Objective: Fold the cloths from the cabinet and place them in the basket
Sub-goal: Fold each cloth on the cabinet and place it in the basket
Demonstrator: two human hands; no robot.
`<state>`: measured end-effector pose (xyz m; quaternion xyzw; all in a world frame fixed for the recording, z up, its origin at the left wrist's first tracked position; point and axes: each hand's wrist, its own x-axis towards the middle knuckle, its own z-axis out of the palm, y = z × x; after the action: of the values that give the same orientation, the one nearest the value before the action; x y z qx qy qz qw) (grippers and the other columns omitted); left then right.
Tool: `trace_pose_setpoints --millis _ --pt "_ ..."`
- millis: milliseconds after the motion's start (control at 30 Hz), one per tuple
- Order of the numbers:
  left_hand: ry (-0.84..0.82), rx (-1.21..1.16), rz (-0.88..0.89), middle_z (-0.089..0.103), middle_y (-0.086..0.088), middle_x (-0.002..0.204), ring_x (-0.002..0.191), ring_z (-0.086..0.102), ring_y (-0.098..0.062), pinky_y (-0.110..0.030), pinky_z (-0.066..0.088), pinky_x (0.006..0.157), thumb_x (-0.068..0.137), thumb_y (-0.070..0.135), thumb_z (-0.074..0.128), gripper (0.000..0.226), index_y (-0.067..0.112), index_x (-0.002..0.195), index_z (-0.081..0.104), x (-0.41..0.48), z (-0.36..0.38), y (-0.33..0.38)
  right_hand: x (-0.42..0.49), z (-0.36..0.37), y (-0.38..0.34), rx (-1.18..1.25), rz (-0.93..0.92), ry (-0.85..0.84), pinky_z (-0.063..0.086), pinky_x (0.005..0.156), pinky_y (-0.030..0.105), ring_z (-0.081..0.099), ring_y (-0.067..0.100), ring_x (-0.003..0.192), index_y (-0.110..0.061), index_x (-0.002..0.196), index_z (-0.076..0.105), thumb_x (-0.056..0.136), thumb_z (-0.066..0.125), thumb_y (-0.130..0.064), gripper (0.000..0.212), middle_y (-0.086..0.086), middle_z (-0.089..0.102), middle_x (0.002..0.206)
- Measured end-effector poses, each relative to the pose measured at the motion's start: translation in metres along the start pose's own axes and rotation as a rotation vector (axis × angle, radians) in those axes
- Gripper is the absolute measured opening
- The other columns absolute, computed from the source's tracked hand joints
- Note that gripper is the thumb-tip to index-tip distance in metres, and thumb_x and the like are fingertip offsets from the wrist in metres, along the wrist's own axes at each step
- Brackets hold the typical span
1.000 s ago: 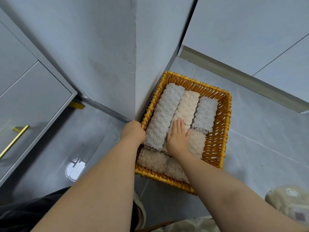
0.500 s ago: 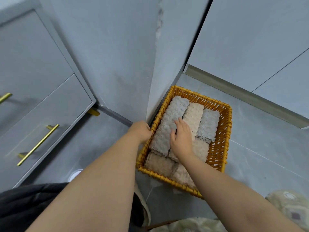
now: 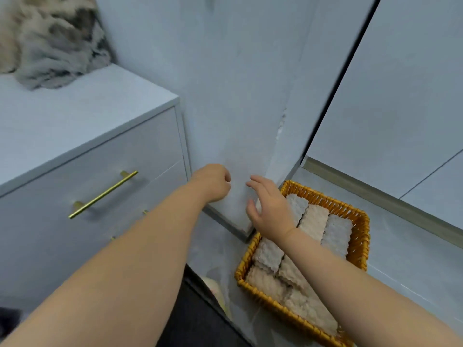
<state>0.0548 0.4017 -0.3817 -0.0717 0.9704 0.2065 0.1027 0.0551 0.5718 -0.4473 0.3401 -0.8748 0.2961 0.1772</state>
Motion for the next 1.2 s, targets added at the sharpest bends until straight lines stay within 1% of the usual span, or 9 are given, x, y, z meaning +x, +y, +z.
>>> trace_pose_setpoints --millis 233,367,433,567,700,800,900,1067,1200 --pt "0.360 -0.096 -0.026 0.057 -0.006 0.132 0.122 0.051 -0.023 -0.031 0.038 0.100 0.095 0.013 0.045 0.038 0.015 0.132 0.054 -0.044 -0.088 -0.049 0.095 -0.015 -0.067 0.052 -0.121 0.009 0.038 0.098 0.026 0.048 0.022 0.117 -0.001 0.115 0.059 0.085 0.044 -0.024 0.041 0.015 0.055 0.127" --pt "0.613 -0.018 -0.050 0.049 -0.005 0.140 0.132 0.037 -0.023 -0.029 0.028 0.105 0.094 0.011 0.048 0.040 0.013 0.134 0.051 -0.072 -0.130 -0.104 0.149 -0.004 -0.120 0.075 -0.147 -0.004 0.030 0.100 0.023 0.041 0.021 0.126 -0.002 0.124 0.054 0.086 0.047 -0.021 0.043 0.013 0.047 0.138" --pt "0.614 -0.033 -0.122 0.045 -0.006 0.144 0.136 0.032 -0.024 -0.031 0.025 0.109 0.096 0.018 0.049 0.042 0.011 0.137 0.048 -0.079 -0.141 -0.133 0.169 0.006 -0.144 0.085 -0.156 -0.080 0.023 0.105 0.020 0.033 0.020 0.134 -0.005 0.132 0.048 0.090 0.050 -0.017 0.044 0.010 0.038 0.146" --pt "0.416 0.019 -0.338 0.035 -0.010 0.149 0.139 0.024 -0.030 -0.037 0.022 0.114 0.100 0.038 0.034 0.052 0.012 0.145 0.033 -0.087 -0.149 -0.190 0.201 0.038 -0.179 0.076 -0.128 -0.212 0.017 0.115 0.029 0.022 0.021 0.142 -0.007 0.140 0.040 0.097 0.046 -0.023 0.046 0.010 0.028 0.152" --pt "0.498 0.043 -0.412 0.026 -0.007 0.154 0.145 0.012 -0.026 -0.037 0.016 0.115 0.099 0.040 0.034 0.055 0.014 0.148 0.027 -0.094 -0.161 -0.228 0.229 0.068 -0.205 0.151 -0.008 -0.319 0.022 0.112 0.031 0.028 0.023 0.137 -0.007 0.140 0.038 0.098 0.043 -0.028 0.047 0.009 0.036 0.147" --pt "0.549 0.028 -0.438 0.019 -0.005 0.157 0.146 0.011 -0.023 -0.037 0.016 0.115 0.097 0.041 0.040 0.061 0.016 0.150 0.023 -0.087 -0.173 -0.247 0.248 0.097 -0.217 -0.068 0.041 -0.343 0.023 0.113 0.039 0.029 0.027 0.136 -0.008 0.140 0.037 0.098 0.039 -0.033 0.049 0.010 0.038 0.145" --pt "0.569 0.046 -0.436 0.019 -0.005 0.157 0.145 0.014 -0.023 -0.038 0.018 0.115 0.096 0.043 0.042 0.064 0.017 0.150 0.021 -0.073 -0.180 -0.261 0.272 0.118 -0.224 -0.232 0.091 -0.374 0.015 0.115 0.046 0.016 0.031 0.141 -0.008 0.144 0.027 0.097 0.035 -0.032 0.054 0.013 0.025 0.152" --pt "0.644 0.063 -0.568 0.031 -0.007 0.150 0.138 0.026 -0.026 -0.039 0.025 0.110 0.095 0.042 0.037 0.062 0.015 0.149 0.020 -0.052 -0.192 -0.279 0.307 0.142 -0.236 -0.292 0.024 -0.202 0.002 0.119 0.045 -0.003 0.030 0.146 -0.011 0.151 0.000 0.091 0.043 -0.009 0.074 0.014 -0.005 0.159" --pt "0.643 0.054 -0.613 0.026 -0.007 0.153 0.141 0.020 -0.026 -0.044 0.020 0.114 0.095 0.044 0.033 0.064 0.017 0.150 0.015 -0.038 -0.195 -0.290 0.330 0.157 -0.240 -0.260 -0.151 -0.013 0.004 0.117 0.048 0.003 0.032 0.146 -0.008 0.150 0.013 0.084 0.049 -0.002 0.075 0.018 0.003 0.158"
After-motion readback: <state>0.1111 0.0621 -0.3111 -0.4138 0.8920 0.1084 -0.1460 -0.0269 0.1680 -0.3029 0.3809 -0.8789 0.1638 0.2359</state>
